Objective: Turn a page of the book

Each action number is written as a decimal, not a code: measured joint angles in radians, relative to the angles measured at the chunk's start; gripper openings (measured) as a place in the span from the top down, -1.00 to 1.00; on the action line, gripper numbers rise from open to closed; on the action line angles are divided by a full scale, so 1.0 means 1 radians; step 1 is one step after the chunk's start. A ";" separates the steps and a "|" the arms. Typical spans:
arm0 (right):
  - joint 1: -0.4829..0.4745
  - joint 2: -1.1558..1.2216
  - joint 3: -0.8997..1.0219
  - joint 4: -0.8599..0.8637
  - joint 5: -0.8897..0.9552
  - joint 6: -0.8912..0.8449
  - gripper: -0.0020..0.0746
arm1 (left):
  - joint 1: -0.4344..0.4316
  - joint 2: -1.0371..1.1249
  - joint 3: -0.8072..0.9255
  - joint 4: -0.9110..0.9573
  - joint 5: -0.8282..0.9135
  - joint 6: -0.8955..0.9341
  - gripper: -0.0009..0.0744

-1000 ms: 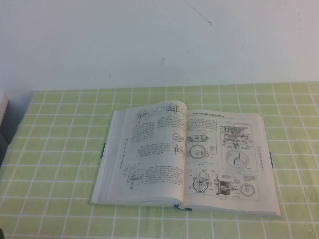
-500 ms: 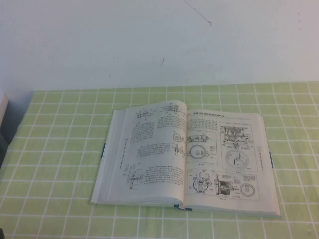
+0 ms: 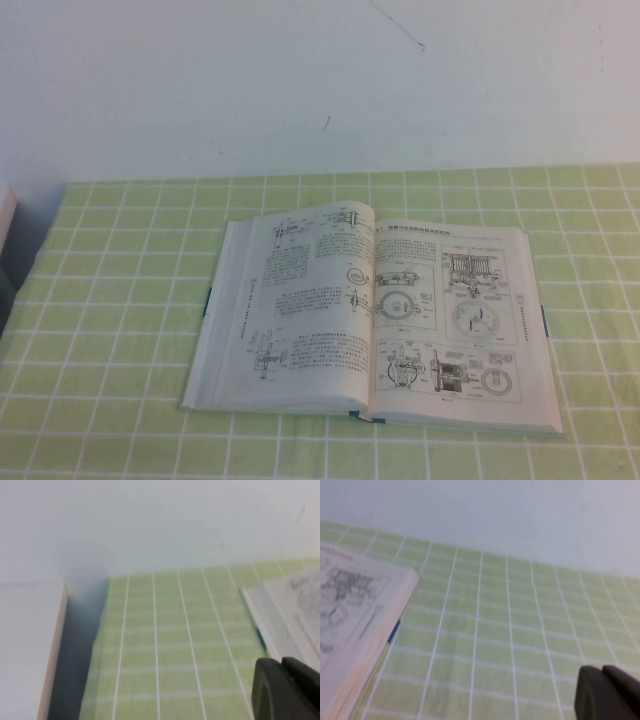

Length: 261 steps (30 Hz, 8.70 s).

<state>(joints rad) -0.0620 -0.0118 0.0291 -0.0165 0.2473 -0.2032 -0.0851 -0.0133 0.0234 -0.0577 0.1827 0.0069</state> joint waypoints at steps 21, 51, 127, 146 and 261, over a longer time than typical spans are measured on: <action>0.000 0.000 0.000 0.003 -0.552 0.110 0.95 | 0.000 0.000 0.000 -0.006 -0.612 0.000 0.99; 0.000 0.576 -0.644 0.261 0.131 -0.004 0.95 | 0.000 0.889 -0.809 -0.573 0.476 0.367 0.99; 0.177 1.937 -1.179 0.659 0.455 -0.415 0.04 | -0.383 1.881 -1.116 -0.892 0.085 0.762 0.99; 0.167 2.002 -1.185 0.854 0.488 -0.580 0.03 | -0.383 1.881 -1.116 -0.892 0.094 0.762 0.99; 0.218 2.036 -1.365 0.586 0.642 -0.299 0.03 | -0.383 1.901 -1.116 -0.798 0.121 0.731 0.99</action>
<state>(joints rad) 0.1555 2.0246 -1.3362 0.5697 0.8895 -0.5024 -0.4677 1.8882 -1.0930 -0.8556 0.3033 0.7380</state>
